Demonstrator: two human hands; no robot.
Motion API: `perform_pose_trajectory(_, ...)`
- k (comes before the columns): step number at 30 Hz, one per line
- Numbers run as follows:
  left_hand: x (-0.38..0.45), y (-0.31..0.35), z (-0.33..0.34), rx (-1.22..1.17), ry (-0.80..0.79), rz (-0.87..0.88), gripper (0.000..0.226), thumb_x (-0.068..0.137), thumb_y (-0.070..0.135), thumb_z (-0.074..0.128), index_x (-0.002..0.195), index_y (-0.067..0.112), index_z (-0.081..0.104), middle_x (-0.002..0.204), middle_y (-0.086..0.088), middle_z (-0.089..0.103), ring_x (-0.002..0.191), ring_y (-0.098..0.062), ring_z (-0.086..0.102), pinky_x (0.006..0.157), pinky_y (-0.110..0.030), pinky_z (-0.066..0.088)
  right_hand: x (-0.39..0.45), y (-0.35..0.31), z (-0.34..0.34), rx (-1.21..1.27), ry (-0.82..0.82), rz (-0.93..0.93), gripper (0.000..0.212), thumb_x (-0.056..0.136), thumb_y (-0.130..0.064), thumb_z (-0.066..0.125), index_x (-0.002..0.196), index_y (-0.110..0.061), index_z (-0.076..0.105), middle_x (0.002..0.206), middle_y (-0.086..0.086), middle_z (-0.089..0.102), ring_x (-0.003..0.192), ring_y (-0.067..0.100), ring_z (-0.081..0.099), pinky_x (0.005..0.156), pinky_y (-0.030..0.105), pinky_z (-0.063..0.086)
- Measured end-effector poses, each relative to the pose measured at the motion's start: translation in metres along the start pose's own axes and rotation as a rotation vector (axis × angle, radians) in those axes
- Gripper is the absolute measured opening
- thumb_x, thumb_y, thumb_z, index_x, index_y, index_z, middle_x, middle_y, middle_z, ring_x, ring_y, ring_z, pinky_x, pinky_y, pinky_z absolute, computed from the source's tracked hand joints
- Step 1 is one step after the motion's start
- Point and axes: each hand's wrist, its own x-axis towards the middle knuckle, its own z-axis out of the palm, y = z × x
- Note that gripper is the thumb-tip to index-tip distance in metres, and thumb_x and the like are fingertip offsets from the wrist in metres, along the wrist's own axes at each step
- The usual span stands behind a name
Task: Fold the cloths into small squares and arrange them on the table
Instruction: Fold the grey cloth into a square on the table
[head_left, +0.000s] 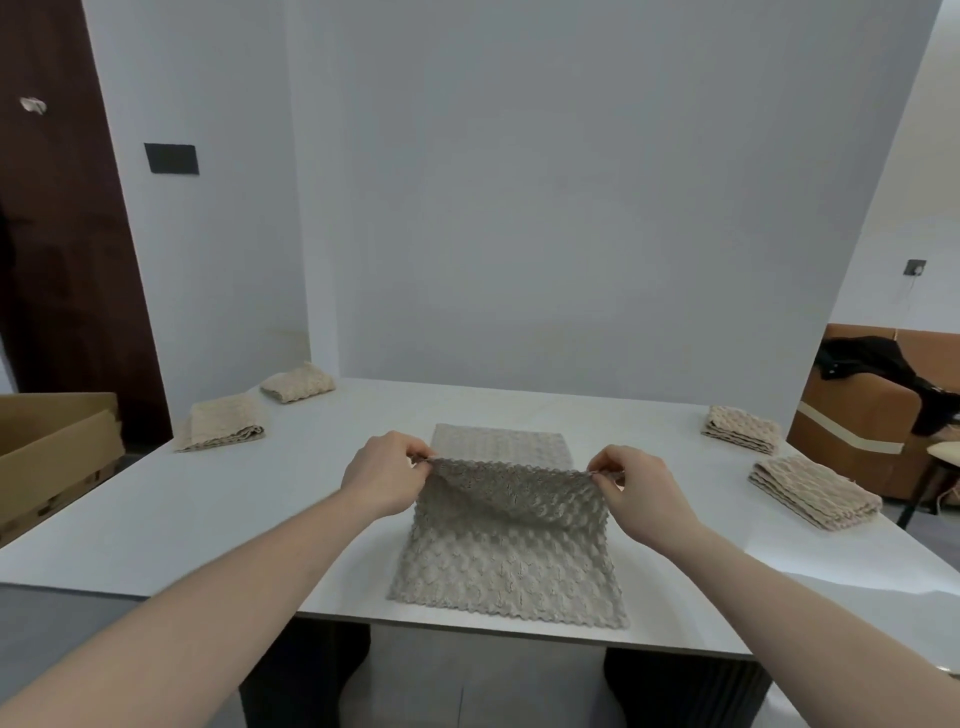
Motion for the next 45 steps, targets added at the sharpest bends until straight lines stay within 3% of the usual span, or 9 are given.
perform_pose_trajectory(10,-0.070,-0.028,0.012,0.083,-0.111,0.076,0.007,0.090,0.043,0.068,0.092,0.039,0.075,0.094,0.022,0.060,0.081,-0.007,0.060,0.075,-0.028,0.049,-0.078,0.005,0.004,-0.043,-0.145,-0.077,0.012,0.090,-0.022,0.066,0.088,-0.034,0.069,0.085,-0.020,0.064,0.083,-0.001,0.060,0.078,0.024,0.051)
perform_pose_trajectory(22,-0.097,-0.029,0.019,0.218,-0.286,0.053,0.033,0.072,0.045,0.061,0.101,0.039,0.075,0.079,0.016,0.060,0.080,-0.009,0.060,0.064,-0.025,0.042,-0.111,0.011,0.018,-0.089,-0.358,-0.015,0.011,0.081,-0.044,0.063,0.081,-0.035,0.071,0.089,-0.016,0.064,0.083,0.002,0.061,0.083,0.028,0.053)
perform_pose_trajectory(25,-0.093,-0.010,0.017,0.216,-0.233,0.072,0.031,0.073,0.045,0.060,0.102,0.038,0.071,0.090,0.014,0.054,0.087,-0.011,0.058,0.070,-0.029,0.044,-0.107,0.004,0.014,-0.039,-0.295,0.046,0.016,0.080,-0.048,0.065,0.077,-0.034,0.072,0.086,-0.016,0.064,0.083,0.001,0.061,0.081,0.025,0.051)
perform_pose_trajectory(29,-0.087,0.019,0.036,0.126,-0.270,0.194,0.042,0.084,0.048,0.058,0.125,0.037,0.066,0.131,0.012,0.052,0.125,-0.014,0.051,0.106,-0.034,0.043,-0.092,0.003,0.022,-0.004,-0.193,0.140,0.010,0.087,-0.044,0.064,0.090,-0.038,0.070,0.102,-0.015,0.062,0.099,0.009,0.059,0.088,0.031,0.048)
perform_pose_trajectory(33,-0.087,0.043,0.075,0.240,-0.357,0.307,0.066,0.095,0.060,0.045,0.155,0.037,0.035,0.168,0.005,0.018,0.154,-0.023,0.014,0.126,-0.044,0.014,-0.080,0.006,0.038,-0.099,-0.228,0.340,0.050,0.089,-0.045,0.059,0.136,-0.027,0.055,0.136,-0.001,0.054,0.129,0.025,0.048,0.108,0.039,0.041)
perform_pose_trajectory(38,-0.086,0.046,0.116,0.328,-0.455,0.289,0.077,0.095,0.071,0.027,0.161,0.038,0.006,0.171,0.004,-0.008,0.157,-0.025,-0.011,0.126,-0.051,-0.006,-0.071,0.016,0.053,-0.017,-0.295,0.570,0.089,0.078,-0.060,0.057,0.153,-0.017,0.035,0.144,0.008,0.051,0.135,0.031,0.048,0.112,0.043,0.039)
perform_pose_trajectory(41,-0.089,0.043,0.128,0.389,-0.477,0.286,0.078,0.095,0.073,0.017,0.162,0.036,0.000,0.170,0.003,-0.012,0.156,-0.025,-0.016,0.125,-0.052,-0.011,-0.063,0.018,0.053,-0.021,-0.323,0.605,0.078,0.076,-0.056,0.063,0.143,-0.017,0.049,0.136,0.006,0.060,0.128,0.028,0.056,0.105,0.038,0.045)
perform_pose_trajectory(44,-0.088,0.042,0.132,0.393,-0.479,0.274,0.077,0.095,0.072,0.016,0.162,0.036,0.000,0.170,0.005,-0.011,0.156,-0.024,-0.016,0.125,-0.052,-0.012,-0.055,0.015,0.051,0.056,-0.315,0.636,0.022,0.079,-0.039,0.071,0.086,-0.019,0.064,0.094,0.001,0.069,0.093,0.022,0.064,0.082,0.032,0.048)
perform_pose_trajectory(45,-0.087,0.043,0.130,0.376,-0.498,0.267,0.078,0.095,0.073,0.018,0.162,0.037,0.001,0.170,0.005,-0.010,0.156,-0.024,-0.015,0.125,-0.051,-0.011,-0.053,0.015,0.051,0.102,-0.318,0.649,0.024,0.079,-0.034,0.072,0.067,-0.020,0.056,0.076,-0.001,0.063,0.077,0.020,0.060,0.071,0.031,0.046)
